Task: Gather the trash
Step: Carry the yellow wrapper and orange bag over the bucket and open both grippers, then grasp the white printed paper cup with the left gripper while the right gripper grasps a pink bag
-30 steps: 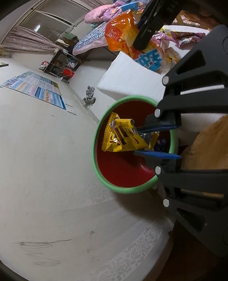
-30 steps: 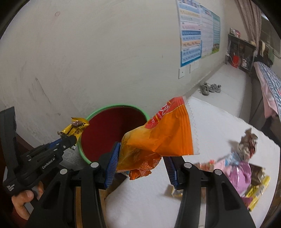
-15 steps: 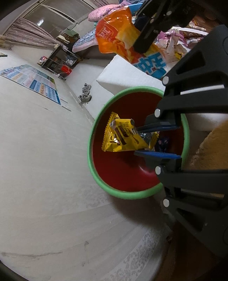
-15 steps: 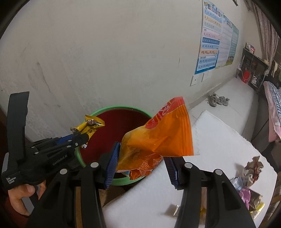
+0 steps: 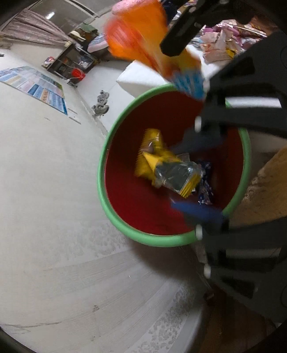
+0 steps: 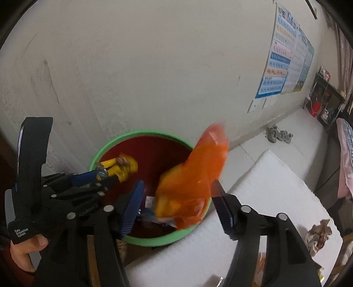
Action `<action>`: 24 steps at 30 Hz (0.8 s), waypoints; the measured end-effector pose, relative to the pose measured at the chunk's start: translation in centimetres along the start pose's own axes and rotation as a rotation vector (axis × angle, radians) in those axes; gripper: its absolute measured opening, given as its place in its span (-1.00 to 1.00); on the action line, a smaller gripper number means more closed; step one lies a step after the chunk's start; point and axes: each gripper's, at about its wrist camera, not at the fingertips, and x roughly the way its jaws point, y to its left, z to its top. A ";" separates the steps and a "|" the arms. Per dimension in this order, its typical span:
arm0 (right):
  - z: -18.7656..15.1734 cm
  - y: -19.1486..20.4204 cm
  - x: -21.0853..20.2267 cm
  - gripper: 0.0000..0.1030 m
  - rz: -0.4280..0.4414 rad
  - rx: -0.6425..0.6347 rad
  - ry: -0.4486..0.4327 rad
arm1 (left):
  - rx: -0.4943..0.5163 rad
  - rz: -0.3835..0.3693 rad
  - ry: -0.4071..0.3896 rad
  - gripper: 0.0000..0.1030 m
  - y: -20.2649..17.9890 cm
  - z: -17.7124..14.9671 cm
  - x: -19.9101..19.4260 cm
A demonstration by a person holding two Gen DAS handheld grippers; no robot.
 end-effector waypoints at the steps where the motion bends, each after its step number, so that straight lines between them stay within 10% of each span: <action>1: 0.1 0.0 0.0 0.27 0.001 0.000 -0.005 | -0.005 0.004 -0.003 0.00 0.2 0.0 -0.1; 14: -5.3 -3.9 -5.6 0.37 -0.005 0.146 -0.001 | 0.025 -0.007 0.011 0.12 -0.8 -2.3 -1.9; 24: -17.1 -14.3 -14.0 0.49 -0.232 0.383 0.064 | 0.143 -0.118 0.072 0.12 -7.9 -6.7 -3.7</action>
